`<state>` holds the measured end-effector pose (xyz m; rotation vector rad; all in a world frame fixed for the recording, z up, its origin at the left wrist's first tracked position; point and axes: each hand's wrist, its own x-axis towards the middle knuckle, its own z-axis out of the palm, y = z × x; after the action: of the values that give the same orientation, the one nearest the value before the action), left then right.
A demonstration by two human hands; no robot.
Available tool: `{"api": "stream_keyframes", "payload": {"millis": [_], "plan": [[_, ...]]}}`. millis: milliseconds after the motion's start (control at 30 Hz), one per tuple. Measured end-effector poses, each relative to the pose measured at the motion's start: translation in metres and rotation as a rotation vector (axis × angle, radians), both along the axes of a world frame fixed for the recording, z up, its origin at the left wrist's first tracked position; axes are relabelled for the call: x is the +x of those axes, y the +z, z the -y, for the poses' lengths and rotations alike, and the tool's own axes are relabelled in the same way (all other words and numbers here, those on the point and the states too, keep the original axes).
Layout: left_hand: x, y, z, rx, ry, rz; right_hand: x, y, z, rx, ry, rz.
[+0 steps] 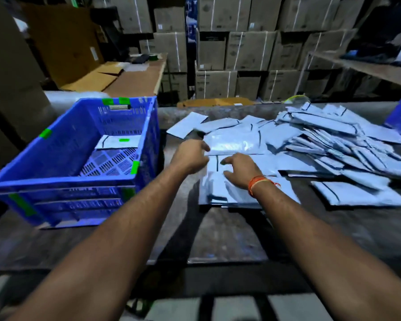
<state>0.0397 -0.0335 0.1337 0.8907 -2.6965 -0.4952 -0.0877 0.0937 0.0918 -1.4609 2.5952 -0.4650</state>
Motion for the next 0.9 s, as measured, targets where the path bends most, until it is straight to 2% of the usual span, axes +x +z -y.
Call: {"api": "stream_keyframes", "payload": {"millis": [167,300,400,500,667,767,900], "plan": [[-0.003,-0.049,-0.038,0.174,0.074,0.106,-0.007,-0.027,-0.038,0.26,0.153,-0.094],[-0.002,-0.067,-0.056,0.171,0.11,0.127,-0.004,-0.041,-0.056,0.259,0.189,-0.142],[-0.001,-0.071,-0.067,0.171,0.151,0.091,-0.002,-0.046,-0.063,0.164,0.162,-0.109],[-0.005,-0.075,-0.078,0.206,0.189,-0.009,-0.005,-0.045,-0.076,0.008,0.124,-0.03],[-0.018,-0.077,-0.098,0.308,0.133,-0.149,-0.006,-0.037,-0.099,-0.366,0.052,0.189],[-0.021,-0.08,-0.104,0.401,0.118,-0.238,-0.004,-0.026,-0.102,-0.647,-0.023,0.297],[-0.018,-0.08,-0.105,0.524,0.146,-0.34,0.001,-0.001,-0.103,-1.08,-0.249,0.597]]}}
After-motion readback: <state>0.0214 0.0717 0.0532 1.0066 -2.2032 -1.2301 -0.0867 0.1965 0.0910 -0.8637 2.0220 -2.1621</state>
